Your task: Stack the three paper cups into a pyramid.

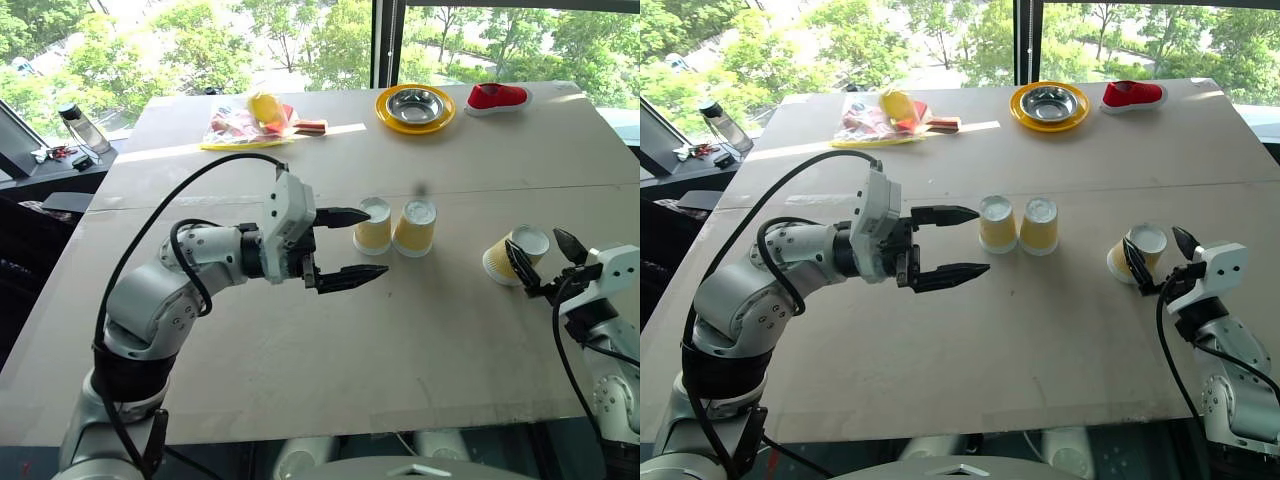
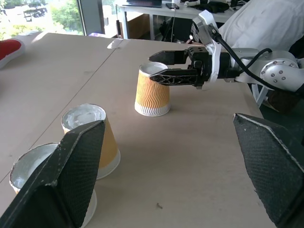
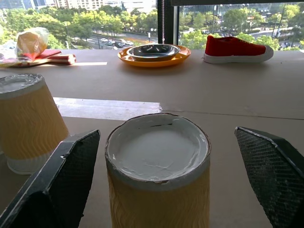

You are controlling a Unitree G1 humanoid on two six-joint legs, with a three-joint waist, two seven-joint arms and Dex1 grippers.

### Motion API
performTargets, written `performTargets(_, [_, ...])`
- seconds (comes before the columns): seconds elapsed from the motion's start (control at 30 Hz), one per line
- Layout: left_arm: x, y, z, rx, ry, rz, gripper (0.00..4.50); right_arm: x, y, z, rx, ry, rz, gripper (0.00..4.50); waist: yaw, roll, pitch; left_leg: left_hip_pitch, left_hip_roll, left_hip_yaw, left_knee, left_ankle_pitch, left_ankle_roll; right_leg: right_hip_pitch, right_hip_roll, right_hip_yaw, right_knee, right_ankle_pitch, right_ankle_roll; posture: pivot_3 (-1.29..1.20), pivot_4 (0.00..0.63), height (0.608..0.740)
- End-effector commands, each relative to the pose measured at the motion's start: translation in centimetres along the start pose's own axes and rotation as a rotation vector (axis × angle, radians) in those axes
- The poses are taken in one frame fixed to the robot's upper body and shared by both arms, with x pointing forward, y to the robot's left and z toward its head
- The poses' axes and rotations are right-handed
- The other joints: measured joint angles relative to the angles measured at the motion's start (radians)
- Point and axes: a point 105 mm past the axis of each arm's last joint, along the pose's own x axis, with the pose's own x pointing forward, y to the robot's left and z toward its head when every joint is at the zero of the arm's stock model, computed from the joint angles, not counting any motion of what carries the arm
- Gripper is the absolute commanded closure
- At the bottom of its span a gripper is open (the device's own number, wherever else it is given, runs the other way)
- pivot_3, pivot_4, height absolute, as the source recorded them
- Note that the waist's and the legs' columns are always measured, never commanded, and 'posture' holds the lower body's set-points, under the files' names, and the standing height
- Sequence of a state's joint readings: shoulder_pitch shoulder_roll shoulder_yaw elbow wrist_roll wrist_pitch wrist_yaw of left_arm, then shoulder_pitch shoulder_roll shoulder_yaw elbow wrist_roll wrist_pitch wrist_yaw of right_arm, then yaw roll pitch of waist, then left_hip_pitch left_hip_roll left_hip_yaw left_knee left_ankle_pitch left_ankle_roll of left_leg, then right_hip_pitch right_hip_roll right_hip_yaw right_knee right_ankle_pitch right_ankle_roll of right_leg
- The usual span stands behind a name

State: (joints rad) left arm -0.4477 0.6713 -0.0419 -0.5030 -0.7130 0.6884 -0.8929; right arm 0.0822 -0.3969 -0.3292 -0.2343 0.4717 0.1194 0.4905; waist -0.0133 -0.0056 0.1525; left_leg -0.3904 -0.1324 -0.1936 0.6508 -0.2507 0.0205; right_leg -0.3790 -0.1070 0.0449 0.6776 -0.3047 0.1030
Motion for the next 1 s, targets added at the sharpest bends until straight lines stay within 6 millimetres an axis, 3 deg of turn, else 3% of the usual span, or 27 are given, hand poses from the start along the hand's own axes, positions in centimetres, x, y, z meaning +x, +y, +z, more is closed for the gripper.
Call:
performTargets(0.03, [-0.3, -0.4, 1.5, 0.053, -0.028, -0.005, 0.08, 0.4, 0.5, 0.9, -0.018, -0.029, 0.033, 0.00, 0.000, 0.000, 0.000, 0.000, 0.000, 0.000, 0.000, 0.000, 0.000, 0.000, 0.000, 0.000, 0.000, 0.000, 0.000, 0.00, 0.150, 0.732])
performTargets(0.23, [-0.2, -0.5, 1.7, 0.053, -0.025, -0.004, 0.08, 0.9, 0.5, 1.0, -0.011, -0.035, 0.028, 0.00, 0.001, 0.000, 0.000, 0.000, 0.000, 0.000, 0.000, 0.000, 0.000, 0.000, 0.000, 0.000, 0.000, 0.000, 0.000, 0.00, 0.150, 0.732])
performTargets(0.4, [-0.1, -0.4, 1.6, 0.049, -0.023, 0.007, 0.00, 1.0, 1.0, 1.1, 0.018, -0.037, 0.050, 2.23, 0.000, 0.000, 0.000, 0.000, 0.000, 0.000, 0.000, 0.000, 0.000, 0.000, 0.000, 0.000, 0.000, 0.000, 0.000, 0.00, 0.150, 0.732])
performTargets(0.57, [0.0, -0.5, 1.2, 0.034, -0.023, 0.021, 0.00, 1.3, 1.4, 1.6, -0.036, -0.040, 0.082, 2.31, 0.000, 0.000, 0.000, 0.000, 0.000, 0.000, 0.000, 0.000, 0.000, 0.000, 0.000, 0.000, 0.000, 0.000, 0.000, 0.00, 0.150, 0.732])
performTargets(0.73, [-1.4, -0.4, 0.1, -0.008, -0.016, 0.118, 0.00, 3.6, 3.1, 5.7, -0.080, -0.106, 0.201, 2.31, -0.008, 0.002, 0.001, 0.000, 0.000, 0.004, 0.000, 0.000, 0.000, -0.001, 0.000, 0.004, 0.001, 0.000, 0.000, 0.00, 0.150, 0.732])
performTargets(0.87, [-2.7, -0.5, -0.8, -0.030, 0.005, 0.190, 0.00, 5.7, 5.6, 9.0, -0.032, -0.147, 0.314, 2.31, -0.004, 0.001, 0.001, 0.000, 0.002, 0.003, -0.001, 0.000, 0.000, -0.002, 0.000, 0.003, 0.000, 0.000, 0.000, 0.00, 0.150, 0.732])
performTargets(1.0, [-3.7, -0.4, -1.3, -0.029, 0.024, 0.246, 0.00, 7.4, 8.8, 10.6, 0.006, -0.147, 0.450, 2.31, 0.000, 0.001, 0.002, -0.001, 0.002, 0.003, -0.001, 0.000, 0.000, -0.003, 0.000, 0.002, -0.001, 0.000, 0.000, 0.00, 0.150, 0.732])
